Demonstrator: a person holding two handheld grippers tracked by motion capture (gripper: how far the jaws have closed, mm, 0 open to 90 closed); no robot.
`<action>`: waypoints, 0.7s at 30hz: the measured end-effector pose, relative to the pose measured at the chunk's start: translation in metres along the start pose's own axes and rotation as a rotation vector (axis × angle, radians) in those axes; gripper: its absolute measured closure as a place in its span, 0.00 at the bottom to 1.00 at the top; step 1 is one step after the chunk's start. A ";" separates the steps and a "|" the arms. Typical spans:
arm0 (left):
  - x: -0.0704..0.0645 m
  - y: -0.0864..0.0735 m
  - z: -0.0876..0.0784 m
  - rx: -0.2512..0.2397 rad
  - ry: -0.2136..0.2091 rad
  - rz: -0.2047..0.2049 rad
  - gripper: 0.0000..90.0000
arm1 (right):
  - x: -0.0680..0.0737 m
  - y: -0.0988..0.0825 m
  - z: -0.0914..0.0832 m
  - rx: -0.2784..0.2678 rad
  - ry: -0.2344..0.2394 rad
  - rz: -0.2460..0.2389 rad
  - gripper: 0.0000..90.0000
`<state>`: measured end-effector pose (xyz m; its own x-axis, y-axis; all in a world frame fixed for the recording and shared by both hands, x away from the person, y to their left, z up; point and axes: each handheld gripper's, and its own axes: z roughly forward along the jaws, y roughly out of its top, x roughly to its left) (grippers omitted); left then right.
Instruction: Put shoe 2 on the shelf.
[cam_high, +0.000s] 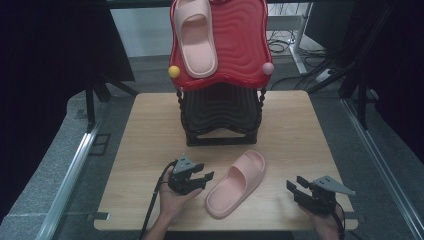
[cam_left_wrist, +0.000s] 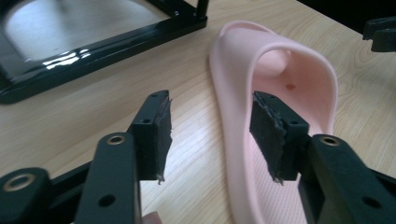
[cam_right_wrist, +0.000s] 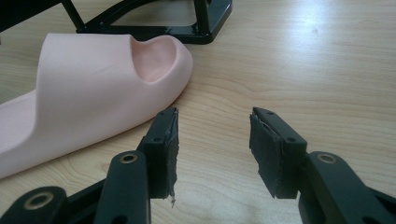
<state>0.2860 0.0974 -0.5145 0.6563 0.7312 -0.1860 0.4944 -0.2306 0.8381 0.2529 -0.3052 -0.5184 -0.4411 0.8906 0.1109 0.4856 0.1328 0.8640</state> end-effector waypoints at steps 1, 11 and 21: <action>0.000 0.000 0.000 0.000 0.000 0.000 0.57 | 0.000 0.000 0.000 0.000 0.000 0.000 0.58; -0.008 0.008 0.024 0.030 -0.002 0.017 0.64 | -0.003 0.001 -0.001 0.002 -0.015 0.019 0.58; -0.009 0.007 0.031 0.033 -0.003 0.013 0.68 | -0.003 0.001 0.002 0.003 -0.022 0.017 0.58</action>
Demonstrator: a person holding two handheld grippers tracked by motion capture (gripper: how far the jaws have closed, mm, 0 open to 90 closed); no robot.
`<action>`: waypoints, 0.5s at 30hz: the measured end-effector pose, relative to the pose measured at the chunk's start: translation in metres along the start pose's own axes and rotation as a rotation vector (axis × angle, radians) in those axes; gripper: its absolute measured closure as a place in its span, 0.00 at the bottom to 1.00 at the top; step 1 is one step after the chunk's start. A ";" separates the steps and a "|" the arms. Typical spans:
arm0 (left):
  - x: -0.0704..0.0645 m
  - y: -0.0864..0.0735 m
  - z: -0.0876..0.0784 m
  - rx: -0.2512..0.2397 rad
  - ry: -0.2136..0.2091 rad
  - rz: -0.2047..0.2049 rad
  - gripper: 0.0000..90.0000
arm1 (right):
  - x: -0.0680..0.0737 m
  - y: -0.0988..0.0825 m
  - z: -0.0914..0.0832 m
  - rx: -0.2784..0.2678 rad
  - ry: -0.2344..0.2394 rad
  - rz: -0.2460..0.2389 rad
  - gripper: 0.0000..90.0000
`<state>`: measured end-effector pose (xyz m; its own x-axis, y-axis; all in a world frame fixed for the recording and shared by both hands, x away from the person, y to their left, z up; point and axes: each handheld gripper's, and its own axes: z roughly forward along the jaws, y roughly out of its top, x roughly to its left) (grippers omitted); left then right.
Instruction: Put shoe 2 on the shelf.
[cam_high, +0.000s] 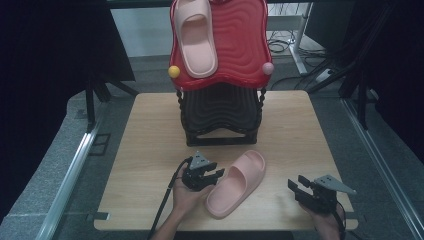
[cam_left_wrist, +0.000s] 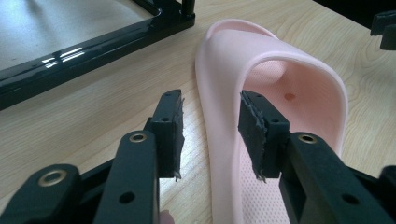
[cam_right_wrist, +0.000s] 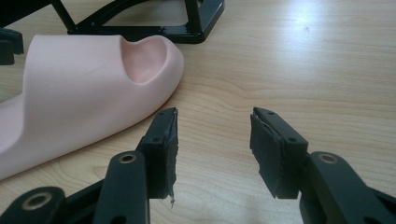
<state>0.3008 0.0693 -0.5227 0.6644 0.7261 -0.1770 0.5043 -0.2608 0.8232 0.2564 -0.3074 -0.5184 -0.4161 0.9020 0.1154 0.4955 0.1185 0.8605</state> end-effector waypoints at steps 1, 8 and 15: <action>0.000 0.000 0.001 0.002 0.000 0.001 0.68 | 0.000 0.000 0.000 0.002 0.001 0.000 0.58; -0.002 0.000 0.011 0.019 -0.007 0.008 0.72 | 0.001 -0.001 0.001 0.008 -0.001 -0.004 0.57; -0.010 0.002 0.023 0.042 -0.015 0.031 0.73 | 0.001 -0.001 0.001 0.011 -0.001 -0.009 0.57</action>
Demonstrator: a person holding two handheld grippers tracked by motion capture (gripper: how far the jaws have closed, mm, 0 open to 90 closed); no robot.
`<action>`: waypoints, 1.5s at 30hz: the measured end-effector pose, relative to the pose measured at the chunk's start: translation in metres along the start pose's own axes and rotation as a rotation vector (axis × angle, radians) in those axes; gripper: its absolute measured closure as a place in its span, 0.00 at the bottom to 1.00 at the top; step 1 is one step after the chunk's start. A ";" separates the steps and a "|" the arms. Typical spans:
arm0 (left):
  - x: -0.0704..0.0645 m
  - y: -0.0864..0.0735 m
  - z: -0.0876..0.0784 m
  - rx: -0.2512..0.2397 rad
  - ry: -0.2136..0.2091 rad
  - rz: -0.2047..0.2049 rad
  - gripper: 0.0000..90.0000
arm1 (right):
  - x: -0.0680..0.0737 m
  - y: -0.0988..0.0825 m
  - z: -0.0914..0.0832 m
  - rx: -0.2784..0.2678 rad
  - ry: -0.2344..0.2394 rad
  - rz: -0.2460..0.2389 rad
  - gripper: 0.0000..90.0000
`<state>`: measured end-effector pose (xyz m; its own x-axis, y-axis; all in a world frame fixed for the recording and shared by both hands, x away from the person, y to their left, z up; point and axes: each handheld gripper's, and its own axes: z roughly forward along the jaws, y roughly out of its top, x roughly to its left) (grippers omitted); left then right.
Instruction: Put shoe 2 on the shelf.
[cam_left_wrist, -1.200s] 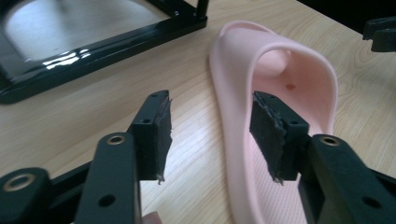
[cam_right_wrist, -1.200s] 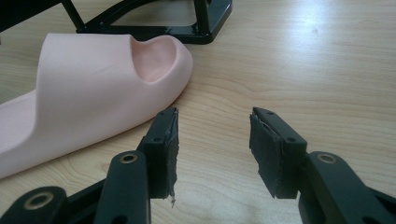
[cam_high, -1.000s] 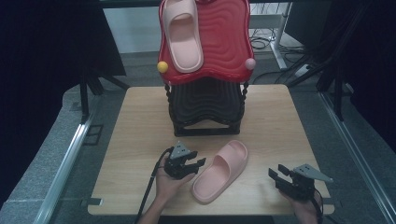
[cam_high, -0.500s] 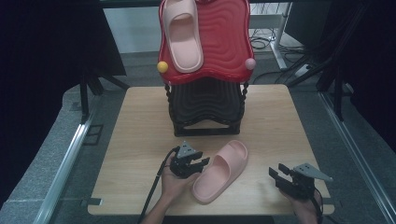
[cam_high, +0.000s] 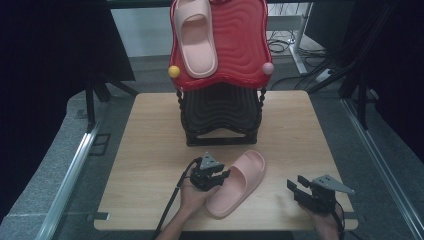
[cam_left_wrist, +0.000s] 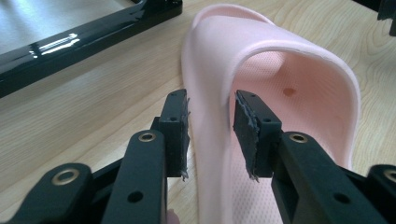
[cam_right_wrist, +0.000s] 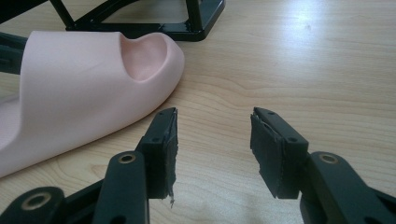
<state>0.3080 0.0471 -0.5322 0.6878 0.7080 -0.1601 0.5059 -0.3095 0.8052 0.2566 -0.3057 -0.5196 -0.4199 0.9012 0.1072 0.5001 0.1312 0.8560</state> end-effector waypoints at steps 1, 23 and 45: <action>-0.001 0.001 0.005 0.010 0.010 0.008 0.73 | 0.000 0.000 0.000 0.000 0.000 0.001 0.57; -0.006 -0.003 0.004 -0.034 0.054 -0.020 0.93 | -0.001 0.001 0.001 -0.006 -0.003 0.001 0.57; 0.009 -0.039 -0.053 -0.320 0.055 -0.178 0.93 | -0.001 0.001 0.000 -0.011 -0.012 0.002 0.57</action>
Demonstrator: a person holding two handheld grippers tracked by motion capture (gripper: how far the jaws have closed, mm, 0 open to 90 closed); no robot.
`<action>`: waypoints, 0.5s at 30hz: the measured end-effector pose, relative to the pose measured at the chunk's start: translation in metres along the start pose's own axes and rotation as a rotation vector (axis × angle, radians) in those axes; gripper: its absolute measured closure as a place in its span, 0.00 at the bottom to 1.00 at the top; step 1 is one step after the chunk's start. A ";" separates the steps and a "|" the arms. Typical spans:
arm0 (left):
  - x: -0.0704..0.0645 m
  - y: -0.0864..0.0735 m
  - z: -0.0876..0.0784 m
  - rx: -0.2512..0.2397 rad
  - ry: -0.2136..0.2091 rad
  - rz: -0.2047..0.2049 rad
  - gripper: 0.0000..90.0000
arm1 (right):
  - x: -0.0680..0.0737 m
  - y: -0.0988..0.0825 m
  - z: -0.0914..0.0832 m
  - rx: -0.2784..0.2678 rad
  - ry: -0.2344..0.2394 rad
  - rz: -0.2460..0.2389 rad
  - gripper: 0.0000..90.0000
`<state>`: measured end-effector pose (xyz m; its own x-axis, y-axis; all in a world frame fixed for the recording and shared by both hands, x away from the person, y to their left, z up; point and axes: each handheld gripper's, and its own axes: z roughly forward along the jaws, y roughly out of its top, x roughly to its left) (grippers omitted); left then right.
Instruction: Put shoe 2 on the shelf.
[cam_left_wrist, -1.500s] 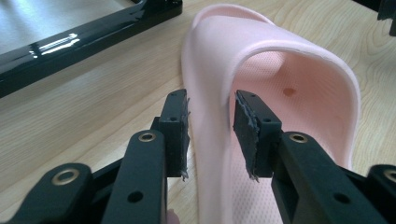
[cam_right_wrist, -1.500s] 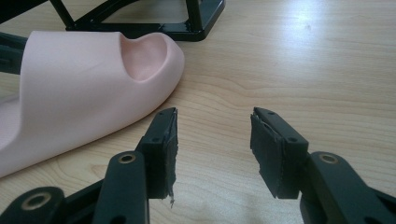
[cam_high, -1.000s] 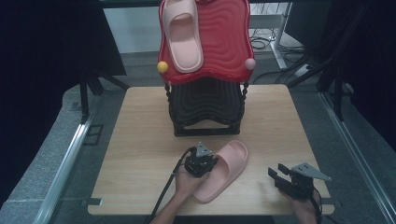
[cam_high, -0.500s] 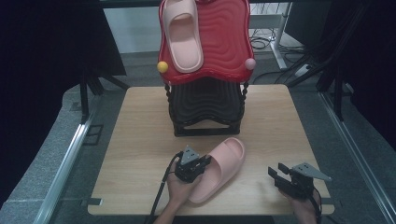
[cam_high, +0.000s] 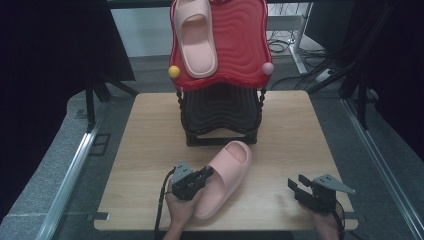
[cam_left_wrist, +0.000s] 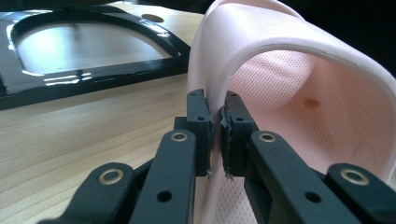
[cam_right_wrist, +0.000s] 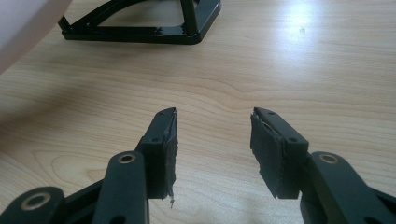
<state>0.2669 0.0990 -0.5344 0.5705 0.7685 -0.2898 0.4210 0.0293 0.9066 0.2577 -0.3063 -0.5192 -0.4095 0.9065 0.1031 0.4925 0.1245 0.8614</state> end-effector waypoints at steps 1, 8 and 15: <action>0.001 0.000 -0.001 -0.005 0.000 -0.003 0.93 | 0.000 0.000 0.000 -0.001 0.001 0.000 0.57; 0.004 0.008 -0.011 -0.054 0.012 -0.009 0.94 | -0.001 0.000 0.000 0.001 0.001 0.007 0.57; 0.002 0.019 -0.022 -0.114 0.028 -0.009 0.94 | -0.002 0.001 -0.001 -0.008 -0.001 0.011 0.57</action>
<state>0.2607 0.1152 -0.5114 0.5463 0.7857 -0.2904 0.3416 0.1076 0.9337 0.2581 -0.3081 -0.5176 -0.4031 0.9083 0.1121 0.4907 0.1111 0.8642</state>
